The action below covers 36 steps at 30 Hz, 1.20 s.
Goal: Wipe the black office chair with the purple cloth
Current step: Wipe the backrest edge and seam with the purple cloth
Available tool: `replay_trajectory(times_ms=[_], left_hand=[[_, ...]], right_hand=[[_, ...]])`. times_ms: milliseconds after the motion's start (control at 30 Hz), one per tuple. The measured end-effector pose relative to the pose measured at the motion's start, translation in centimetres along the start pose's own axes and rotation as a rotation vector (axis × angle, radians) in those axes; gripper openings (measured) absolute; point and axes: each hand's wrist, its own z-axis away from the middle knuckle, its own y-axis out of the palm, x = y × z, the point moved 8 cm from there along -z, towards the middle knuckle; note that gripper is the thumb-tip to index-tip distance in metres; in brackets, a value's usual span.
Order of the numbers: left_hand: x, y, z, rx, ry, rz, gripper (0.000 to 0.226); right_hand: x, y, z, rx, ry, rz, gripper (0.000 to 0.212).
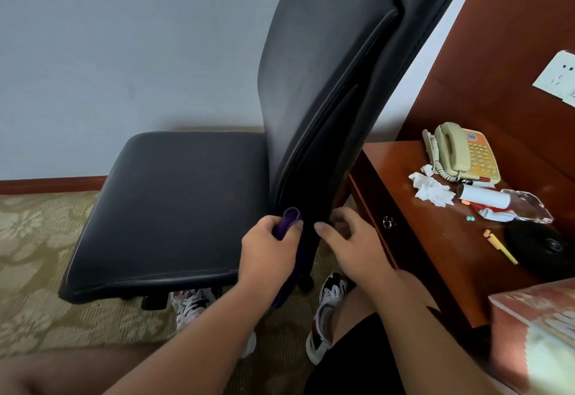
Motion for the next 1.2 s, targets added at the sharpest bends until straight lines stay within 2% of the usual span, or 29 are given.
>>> replay_trajectory(times_ms=[200, 367, 500, 700, 800, 933, 1033, 1200], left_hand=[[1.0, 2.7, -0.9, -0.072, -0.049, -0.02, 0.021], [2.1, 4.3, -2.3, -0.049, -0.13, -0.035, 0.019], [2.7, 5.4, -3.2, -0.029, -0.173, -0.043, 0.02], [5.6, 5.6, -4.3, 0.034, -0.331, -0.128, 0.022], [5.9, 5.2, -4.1, 0.026, -0.289, -0.095, 0.012], [4.5, 4.7, -2.8, -0.004, -0.209, 0.073, 0.022], [2.3, 4.4, -2.0, -0.026, -0.114, 0.209, 0.02], [1.3, 4.9, -1.5, -0.05, -0.049, 0.189, 0.014]], right_hand=[[-2.1, 0.4, -0.7, -0.112, -0.035, -0.07, 0.017], [-3.2, 0.6, -1.4, -0.133, -0.031, -0.109, 0.031], [-3.5, 0.3, -1.9, -0.154, -0.021, -0.119, 0.024], [-3.2, 0.4, -1.7, -0.151, -0.022, -0.159, 0.019], [-3.6, 1.0, -1.3, -0.138, -0.032, -0.194, 0.018], [-3.7, 0.9, -1.4, -0.138, -0.011, -0.228, 0.018], [-3.6, 0.8, -1.5, -0.143, -0.007, -0.254, 0.018], [-3.9, 0.8, -1.5, -0.16, -0.003, -0.256, 0.02]])
